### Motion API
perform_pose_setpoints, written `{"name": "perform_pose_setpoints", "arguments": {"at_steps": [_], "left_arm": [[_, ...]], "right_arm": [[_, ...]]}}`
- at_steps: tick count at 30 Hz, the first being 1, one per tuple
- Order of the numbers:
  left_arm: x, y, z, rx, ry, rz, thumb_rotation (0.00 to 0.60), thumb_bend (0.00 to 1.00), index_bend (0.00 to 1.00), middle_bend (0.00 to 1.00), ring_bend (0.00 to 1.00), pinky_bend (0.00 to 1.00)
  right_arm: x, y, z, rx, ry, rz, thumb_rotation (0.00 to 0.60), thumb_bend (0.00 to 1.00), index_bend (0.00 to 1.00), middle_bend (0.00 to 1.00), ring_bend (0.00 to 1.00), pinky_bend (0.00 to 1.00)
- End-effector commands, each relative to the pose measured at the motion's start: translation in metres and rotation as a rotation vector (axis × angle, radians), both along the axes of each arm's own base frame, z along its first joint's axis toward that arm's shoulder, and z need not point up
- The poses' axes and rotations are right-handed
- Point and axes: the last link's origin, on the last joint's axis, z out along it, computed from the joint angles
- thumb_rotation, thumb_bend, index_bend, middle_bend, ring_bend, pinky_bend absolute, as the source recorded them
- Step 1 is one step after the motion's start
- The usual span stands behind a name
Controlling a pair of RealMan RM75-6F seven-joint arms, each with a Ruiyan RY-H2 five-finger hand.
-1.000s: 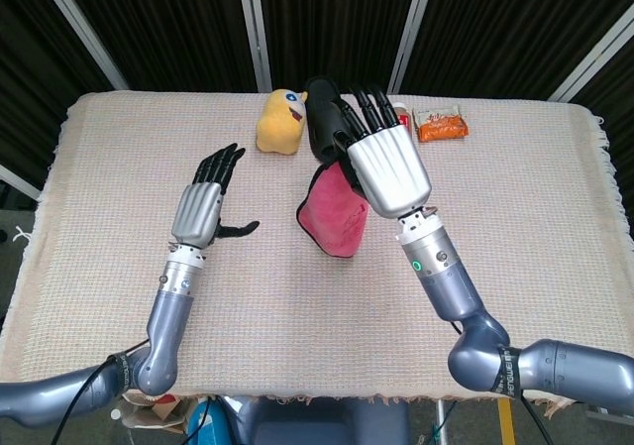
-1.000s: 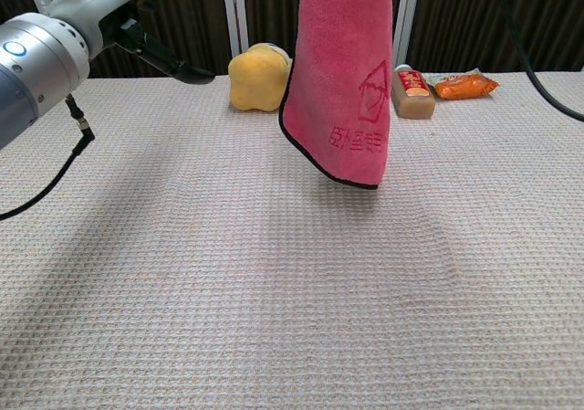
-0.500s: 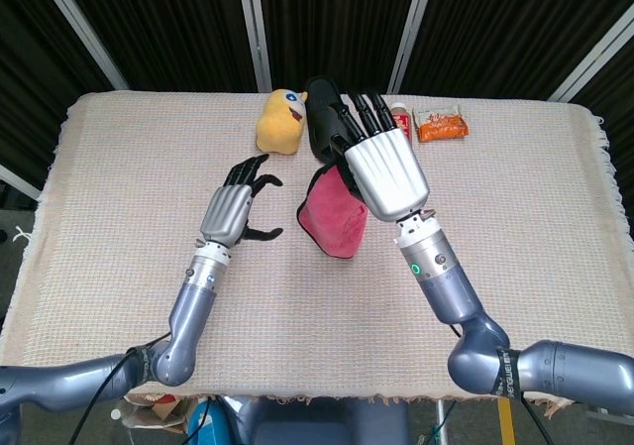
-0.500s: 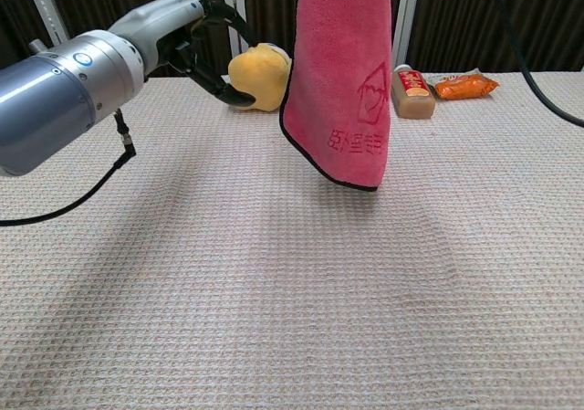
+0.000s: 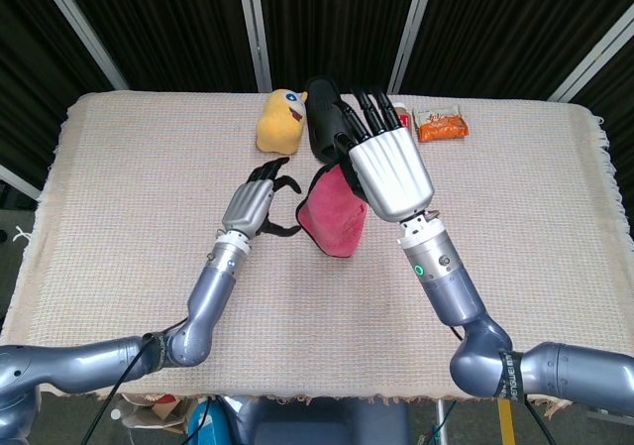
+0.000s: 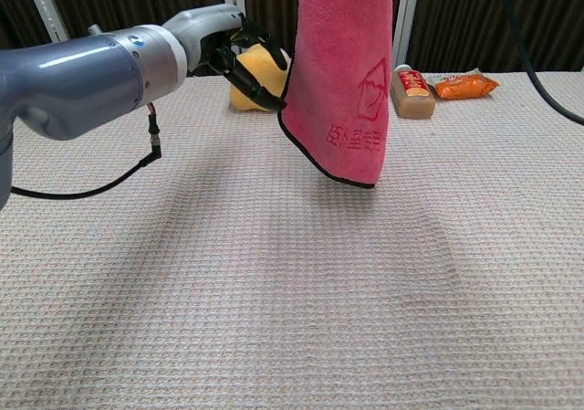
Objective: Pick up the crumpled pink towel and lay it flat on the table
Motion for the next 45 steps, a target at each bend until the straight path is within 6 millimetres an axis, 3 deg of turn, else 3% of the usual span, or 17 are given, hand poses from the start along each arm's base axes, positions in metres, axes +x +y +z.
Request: {"name": "perform_pose_setpoints", "arguments": {"at_steps": [1,12,17,23,30,45], "left_arm": [[0.003,0.001,0.0,-0.008,0.014,0.001,0.6,0.2,0.39,0.03,0.0,0.01],[0.009,0.005,-0.001,-0.037,0.06,-0.012,0.6,0.23,0.43,0.03,0.0,0.01],[0.01,0.005,-0.003,-0.054,0.064,-0.002,0.6,0.29,0.45,0.03,0.0,0.01],[0.009,0.005,-0.01,-0.066,0.084,0.007,0.6,0.36,0.46,0.03,0.0,0.01],[0.007,0.005,-0.015,-0.082,0.105,0.012,0.6,0.37,0.44,0.03,0.0,0.01],[0.013,-0.001,-0.019,-0.094,0.066,-0.018,0.6,0.49,0.57,0.04,0.0,0.01]], "right_arm": [[0.0,0.001,0.0,0.004,-0.005,-0.001,0.6,0.5,0.65,0.22,0.08,0.09],[0.0,0.002,0.0,-0.004,-0.013,-0.022,0.6,0.5,0.65,0.22,0.08,0.09],[-0.001,0.002,-0.001,-0.002,-0.011,-0.026,0.6,0.5,0.65,0.22,0.08,0.09],[-0.002,0.004,0.001,-0.004,-0.011,-0.025,0.6,0.5,0.65,0.22,0.08,0.09],[-0.004,0.004,0.003,-0.003,-0.016,-0.032,0.6,0.5,0.65,0.22,0.08,0.09],[-0.008,0.005,0.003,0.002,-0.006,-0.037,0.6,0.5,0.65,0.23,0.08,0.09]]}}
